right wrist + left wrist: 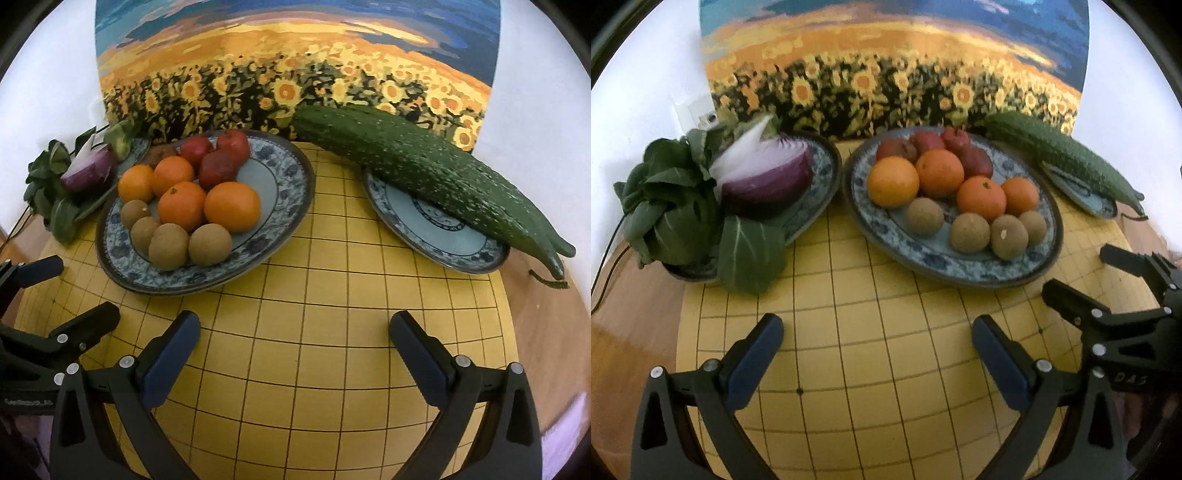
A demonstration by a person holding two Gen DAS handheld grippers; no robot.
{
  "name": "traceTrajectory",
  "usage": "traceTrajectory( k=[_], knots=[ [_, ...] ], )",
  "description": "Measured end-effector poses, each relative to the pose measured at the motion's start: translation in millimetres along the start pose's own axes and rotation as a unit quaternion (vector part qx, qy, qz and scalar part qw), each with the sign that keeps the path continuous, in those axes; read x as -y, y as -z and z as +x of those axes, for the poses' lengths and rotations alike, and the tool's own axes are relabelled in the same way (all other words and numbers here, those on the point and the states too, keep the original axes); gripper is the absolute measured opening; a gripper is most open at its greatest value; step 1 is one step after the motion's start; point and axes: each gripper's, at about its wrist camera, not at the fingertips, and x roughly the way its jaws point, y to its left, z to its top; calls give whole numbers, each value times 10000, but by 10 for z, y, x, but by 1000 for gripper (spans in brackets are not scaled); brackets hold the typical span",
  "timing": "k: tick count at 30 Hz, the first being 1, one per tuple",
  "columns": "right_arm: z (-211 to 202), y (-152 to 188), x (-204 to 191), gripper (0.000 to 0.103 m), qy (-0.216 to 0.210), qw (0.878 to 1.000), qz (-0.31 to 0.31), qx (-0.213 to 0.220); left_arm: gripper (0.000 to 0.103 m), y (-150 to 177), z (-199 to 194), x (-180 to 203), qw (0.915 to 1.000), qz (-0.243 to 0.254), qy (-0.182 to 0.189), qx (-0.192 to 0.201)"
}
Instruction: Organize fruits
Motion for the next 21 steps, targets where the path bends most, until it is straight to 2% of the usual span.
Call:
traceTrajectory(
  k=[21],
  knots=[
    [-21,24,5,103,38,10000,58,8,103,-18,-7,7,10000,-33,-9,23]
  ],
)
